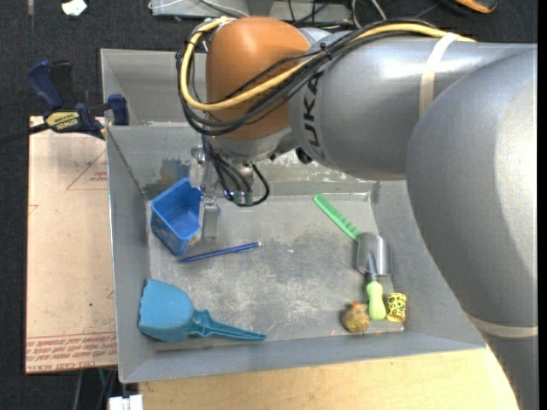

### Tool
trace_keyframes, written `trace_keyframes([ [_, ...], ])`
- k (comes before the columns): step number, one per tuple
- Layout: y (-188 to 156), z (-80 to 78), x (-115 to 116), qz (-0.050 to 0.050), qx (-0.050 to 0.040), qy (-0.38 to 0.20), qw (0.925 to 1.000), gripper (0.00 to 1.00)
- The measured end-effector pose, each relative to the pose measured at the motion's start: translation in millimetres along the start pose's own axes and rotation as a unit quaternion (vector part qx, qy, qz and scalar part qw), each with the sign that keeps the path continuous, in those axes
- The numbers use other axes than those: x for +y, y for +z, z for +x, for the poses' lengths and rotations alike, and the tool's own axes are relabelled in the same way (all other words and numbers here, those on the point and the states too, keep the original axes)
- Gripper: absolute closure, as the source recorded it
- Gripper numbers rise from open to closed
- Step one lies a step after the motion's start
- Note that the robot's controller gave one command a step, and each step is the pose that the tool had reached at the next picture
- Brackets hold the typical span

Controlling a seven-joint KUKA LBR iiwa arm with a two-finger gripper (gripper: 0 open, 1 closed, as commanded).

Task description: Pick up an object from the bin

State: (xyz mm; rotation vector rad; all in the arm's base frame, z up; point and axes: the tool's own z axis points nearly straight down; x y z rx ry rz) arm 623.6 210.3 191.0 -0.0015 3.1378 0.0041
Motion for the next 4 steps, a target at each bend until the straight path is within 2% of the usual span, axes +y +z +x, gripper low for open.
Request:
trace_keyframes([
  [1,72.4,-10.2,-20.3,-0.001,-0.0009,0.003,1.0000,0.00],
  [2,121.5,-7.1,-41.0,-0.003,-0.0052,-0.032,0.9995,0.00],
  [3,74.9,19.1,-60.5,-0.002,-0.0008,-0.060,0.9982,0.00],
  [4,102.1,-8.7,-63.2,-0.004,-0.0039,-0.003,1.0000,0.00],
])
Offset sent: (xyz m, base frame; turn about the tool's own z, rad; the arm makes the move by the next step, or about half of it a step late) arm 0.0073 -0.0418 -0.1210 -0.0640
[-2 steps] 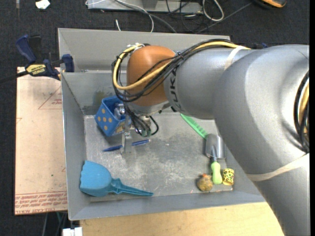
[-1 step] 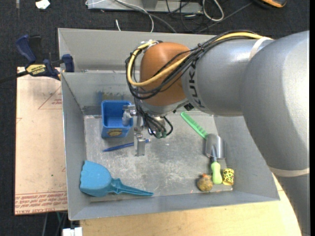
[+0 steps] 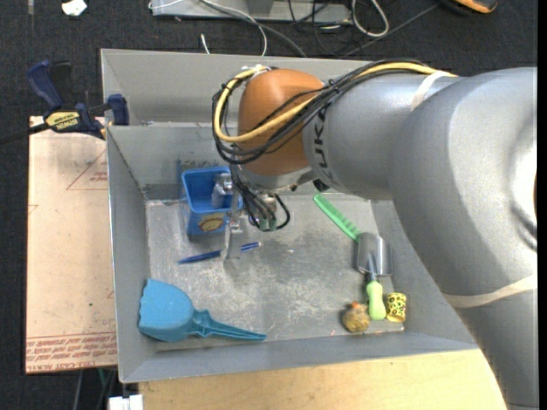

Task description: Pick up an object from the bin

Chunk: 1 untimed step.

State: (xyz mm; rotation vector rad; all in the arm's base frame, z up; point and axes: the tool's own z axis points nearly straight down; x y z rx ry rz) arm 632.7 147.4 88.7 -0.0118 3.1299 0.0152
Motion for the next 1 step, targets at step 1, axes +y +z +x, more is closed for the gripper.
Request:
trace_keyframes([
  [1,15.3,-16.7,-11.8,-0.002,-0.0015,-0.014,0.9999,1.00],
])
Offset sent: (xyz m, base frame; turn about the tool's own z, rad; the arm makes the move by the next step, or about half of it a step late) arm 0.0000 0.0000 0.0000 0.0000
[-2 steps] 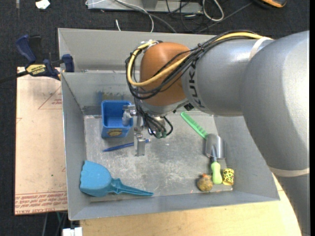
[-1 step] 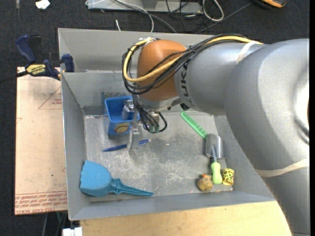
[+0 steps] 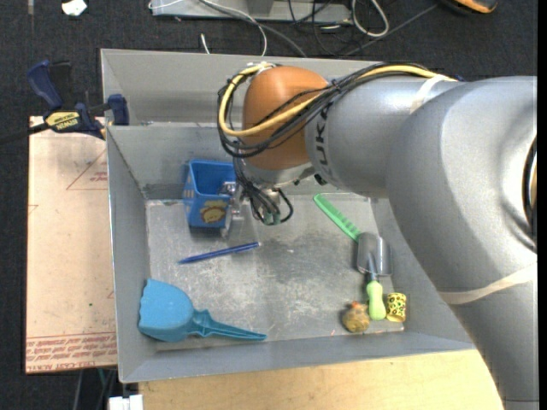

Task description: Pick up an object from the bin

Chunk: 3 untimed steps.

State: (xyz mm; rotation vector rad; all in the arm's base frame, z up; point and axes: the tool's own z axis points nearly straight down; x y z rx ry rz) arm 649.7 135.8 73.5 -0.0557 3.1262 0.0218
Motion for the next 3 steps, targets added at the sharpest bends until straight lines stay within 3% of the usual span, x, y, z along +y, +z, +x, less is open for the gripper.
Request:
trace_keyframes([
  [1,0.0,0.0,0.0,0.000,0.0000,0.000,1.0000,1.00],
  [2,-60.6,10.8,4.6,0.000,0.0018,-0.014,0.9999,1.00],
  [3,-113.5,0.8,-3.8,0.000,-0.0007,-0.007,1.0000,1.00],
])
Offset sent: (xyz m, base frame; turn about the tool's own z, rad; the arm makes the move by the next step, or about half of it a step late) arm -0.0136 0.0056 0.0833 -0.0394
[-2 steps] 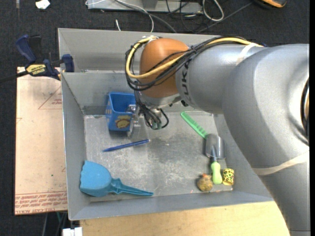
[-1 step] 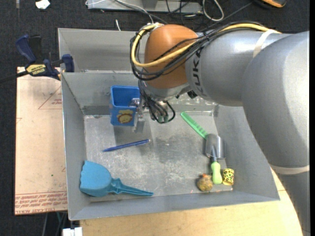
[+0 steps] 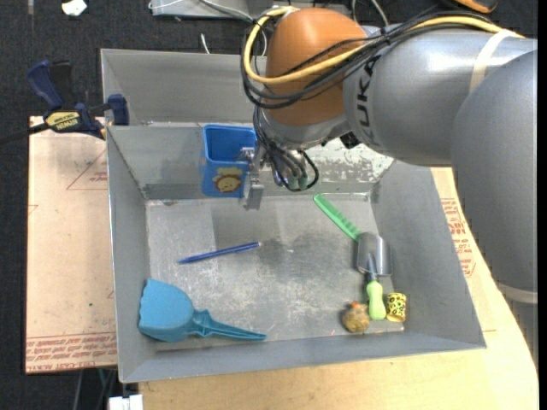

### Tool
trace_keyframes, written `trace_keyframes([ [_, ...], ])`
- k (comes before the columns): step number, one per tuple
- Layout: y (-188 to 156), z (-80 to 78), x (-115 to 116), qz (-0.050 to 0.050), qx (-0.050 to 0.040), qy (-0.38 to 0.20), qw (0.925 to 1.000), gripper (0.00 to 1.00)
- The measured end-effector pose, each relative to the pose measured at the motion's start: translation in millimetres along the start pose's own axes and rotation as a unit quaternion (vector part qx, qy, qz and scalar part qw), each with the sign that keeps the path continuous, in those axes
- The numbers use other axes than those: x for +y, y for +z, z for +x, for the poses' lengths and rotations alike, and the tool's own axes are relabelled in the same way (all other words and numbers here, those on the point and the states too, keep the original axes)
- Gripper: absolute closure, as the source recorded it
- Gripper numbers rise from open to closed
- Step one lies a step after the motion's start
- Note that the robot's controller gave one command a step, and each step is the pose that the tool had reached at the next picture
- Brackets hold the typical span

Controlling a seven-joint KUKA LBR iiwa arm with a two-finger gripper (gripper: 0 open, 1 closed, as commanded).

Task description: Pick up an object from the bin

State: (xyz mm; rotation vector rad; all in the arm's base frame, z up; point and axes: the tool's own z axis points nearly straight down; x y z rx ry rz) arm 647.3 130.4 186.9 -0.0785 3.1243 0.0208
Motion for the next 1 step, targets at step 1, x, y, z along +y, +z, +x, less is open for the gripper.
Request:
trace_keyframes([
  [1,-14.0,10.9,14.2,-0.001,0.0005,-0.029,0.9996,1.00],
])
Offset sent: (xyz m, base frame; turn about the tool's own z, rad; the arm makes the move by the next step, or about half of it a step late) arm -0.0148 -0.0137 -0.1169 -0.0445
